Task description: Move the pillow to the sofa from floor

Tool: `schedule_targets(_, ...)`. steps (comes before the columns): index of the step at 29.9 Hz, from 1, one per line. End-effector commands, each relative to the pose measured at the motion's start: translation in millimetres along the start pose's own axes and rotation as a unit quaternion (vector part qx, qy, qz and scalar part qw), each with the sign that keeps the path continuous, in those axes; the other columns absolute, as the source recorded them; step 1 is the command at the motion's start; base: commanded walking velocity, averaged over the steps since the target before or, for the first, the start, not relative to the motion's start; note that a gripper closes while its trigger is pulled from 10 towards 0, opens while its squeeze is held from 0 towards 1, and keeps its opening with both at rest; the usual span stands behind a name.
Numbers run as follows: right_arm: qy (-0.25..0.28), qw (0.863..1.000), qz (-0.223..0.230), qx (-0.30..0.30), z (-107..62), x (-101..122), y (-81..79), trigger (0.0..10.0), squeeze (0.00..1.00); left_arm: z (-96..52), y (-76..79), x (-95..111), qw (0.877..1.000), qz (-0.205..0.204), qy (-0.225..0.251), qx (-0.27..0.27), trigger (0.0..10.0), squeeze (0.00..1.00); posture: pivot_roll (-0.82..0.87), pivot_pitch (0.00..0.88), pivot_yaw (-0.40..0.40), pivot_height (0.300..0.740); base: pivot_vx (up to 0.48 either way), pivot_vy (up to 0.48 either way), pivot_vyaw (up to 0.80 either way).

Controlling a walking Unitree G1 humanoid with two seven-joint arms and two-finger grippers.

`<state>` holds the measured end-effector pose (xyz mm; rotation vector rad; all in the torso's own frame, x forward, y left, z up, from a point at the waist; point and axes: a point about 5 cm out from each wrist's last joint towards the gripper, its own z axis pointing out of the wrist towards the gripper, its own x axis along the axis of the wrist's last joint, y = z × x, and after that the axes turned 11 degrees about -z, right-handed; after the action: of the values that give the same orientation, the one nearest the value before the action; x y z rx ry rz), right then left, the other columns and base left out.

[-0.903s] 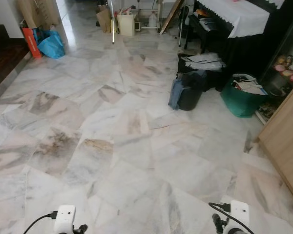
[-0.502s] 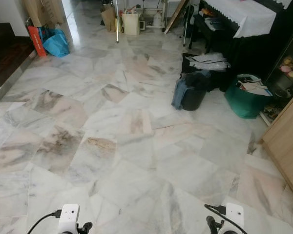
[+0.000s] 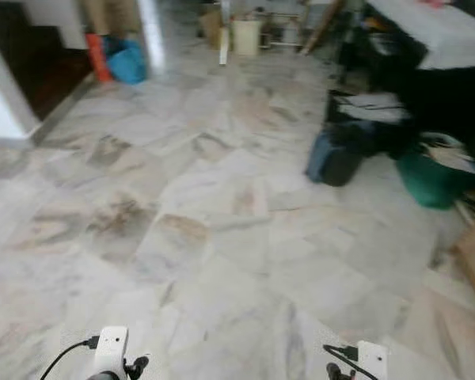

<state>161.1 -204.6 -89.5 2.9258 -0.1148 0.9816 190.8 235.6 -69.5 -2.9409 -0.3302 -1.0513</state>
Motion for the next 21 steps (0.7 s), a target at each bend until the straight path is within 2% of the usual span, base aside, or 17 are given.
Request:
schedule_targets(1,-0.004,1.000,-0.001,0.002,-0.2,-1.4,-0.2,10.0,0.00,-1.6,-4.2,-6.6,1.000,-0.003,-0.015,0.007,10.0,0.00,0.08,0.010,-0.021,0.740,0.000,0.000,0.80)
schedule_targets(21,-0.006,1.000,-0.011,0.009,-0.5,-2.4,-0.1,10.0,0.00,-2.3,-6.6,-7.6,1.000,-0.003,-0.016,0.010,10.0,0.00,0.09,0.019,-0.031,0.740,0.000,0.000,0.80)
